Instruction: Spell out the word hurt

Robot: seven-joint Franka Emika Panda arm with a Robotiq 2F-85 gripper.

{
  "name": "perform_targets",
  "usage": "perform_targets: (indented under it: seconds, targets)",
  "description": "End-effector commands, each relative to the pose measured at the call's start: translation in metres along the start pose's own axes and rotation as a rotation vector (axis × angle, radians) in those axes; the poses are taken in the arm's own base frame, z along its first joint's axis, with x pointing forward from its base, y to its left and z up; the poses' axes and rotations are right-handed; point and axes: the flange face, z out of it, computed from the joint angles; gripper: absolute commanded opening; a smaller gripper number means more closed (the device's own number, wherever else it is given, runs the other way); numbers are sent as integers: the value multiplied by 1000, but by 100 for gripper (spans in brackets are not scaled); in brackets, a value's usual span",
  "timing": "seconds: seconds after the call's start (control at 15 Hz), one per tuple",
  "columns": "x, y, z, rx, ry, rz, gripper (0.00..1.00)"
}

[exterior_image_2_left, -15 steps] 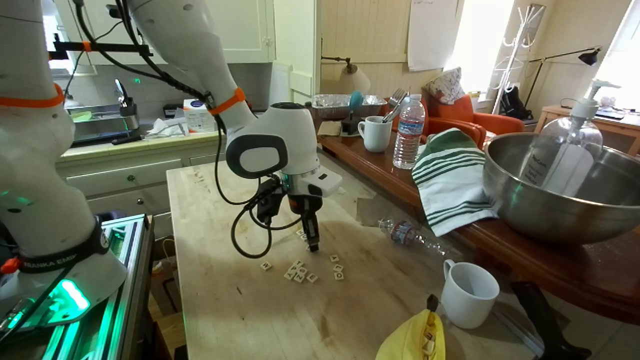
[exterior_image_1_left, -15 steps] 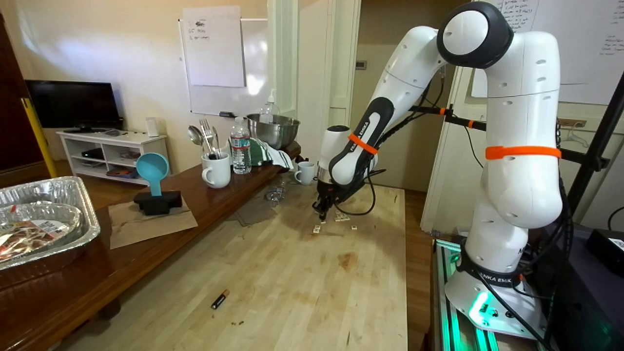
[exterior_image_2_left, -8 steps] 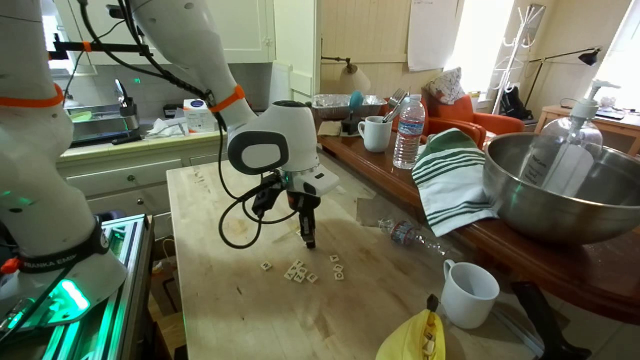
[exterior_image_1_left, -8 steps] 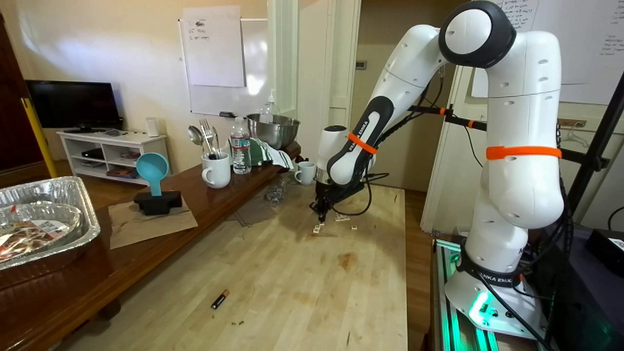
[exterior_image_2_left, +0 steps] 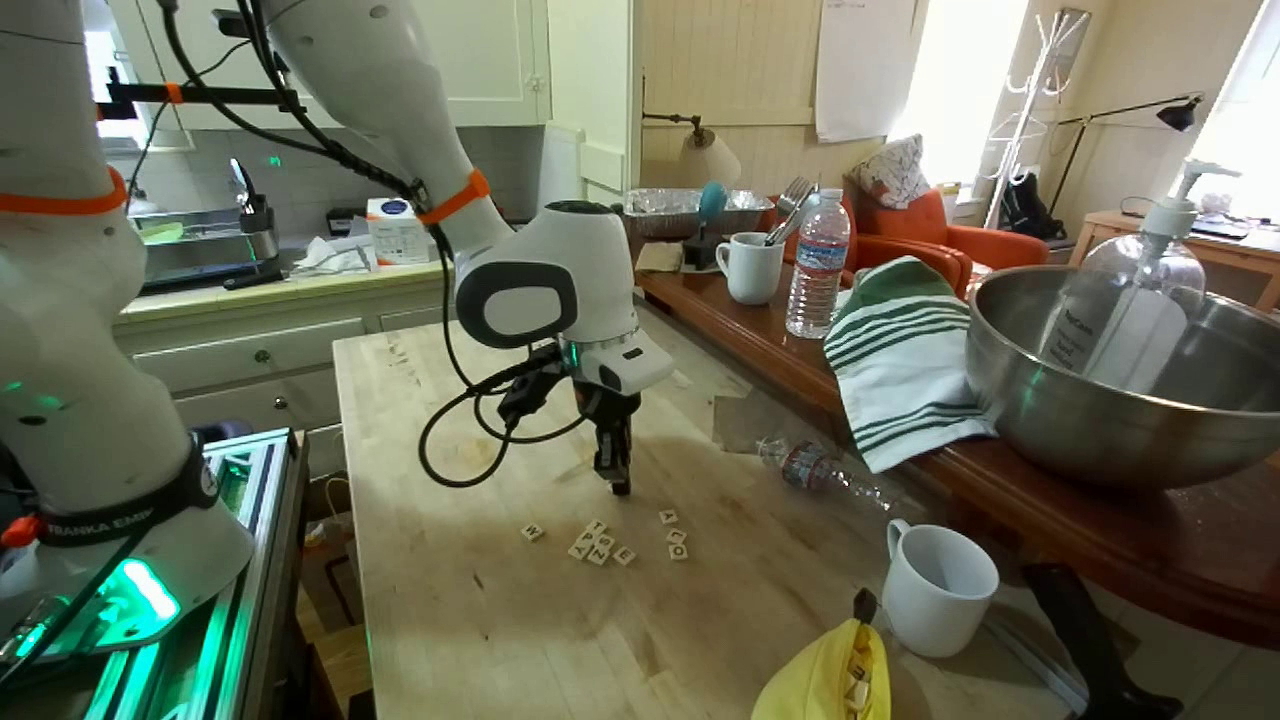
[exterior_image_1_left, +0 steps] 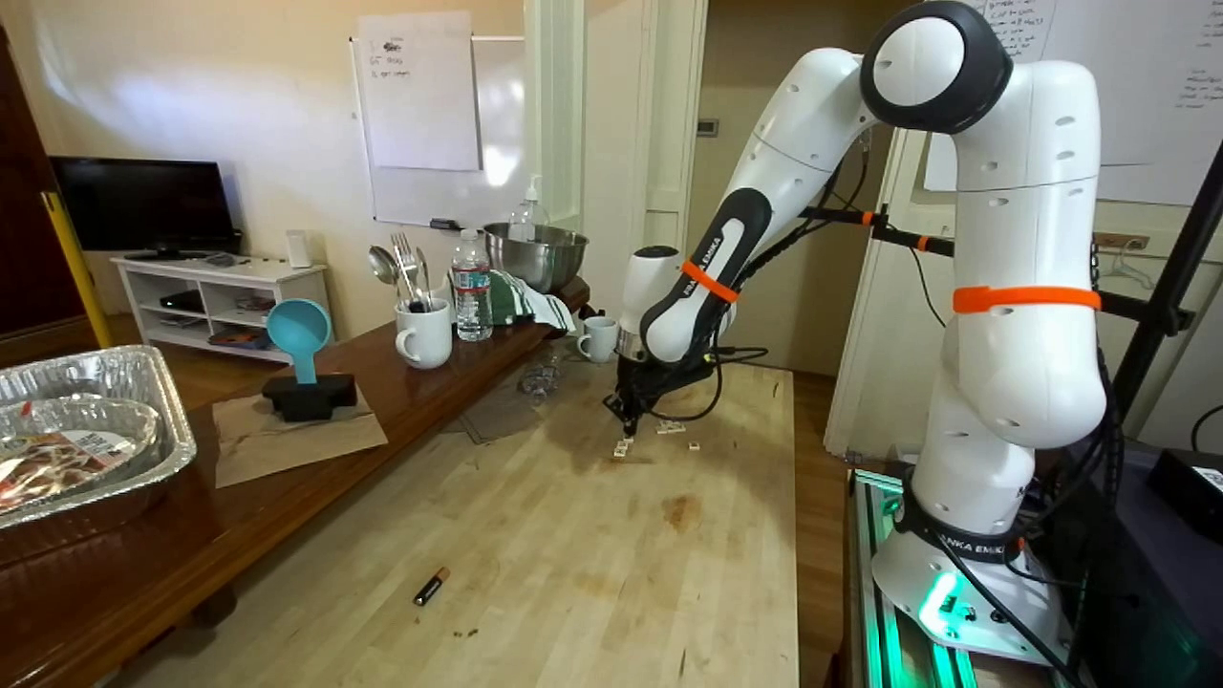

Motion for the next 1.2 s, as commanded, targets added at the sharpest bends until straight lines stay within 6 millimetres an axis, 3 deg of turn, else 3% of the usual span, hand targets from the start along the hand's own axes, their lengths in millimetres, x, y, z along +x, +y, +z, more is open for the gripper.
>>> perform_targets:
  seconds: [0.0, 1.13]
  targets:
    - [-6, -7, 9, -14, -35, 64, 0]
    - [-6, -14, 11, -30, -56, 194, 0]
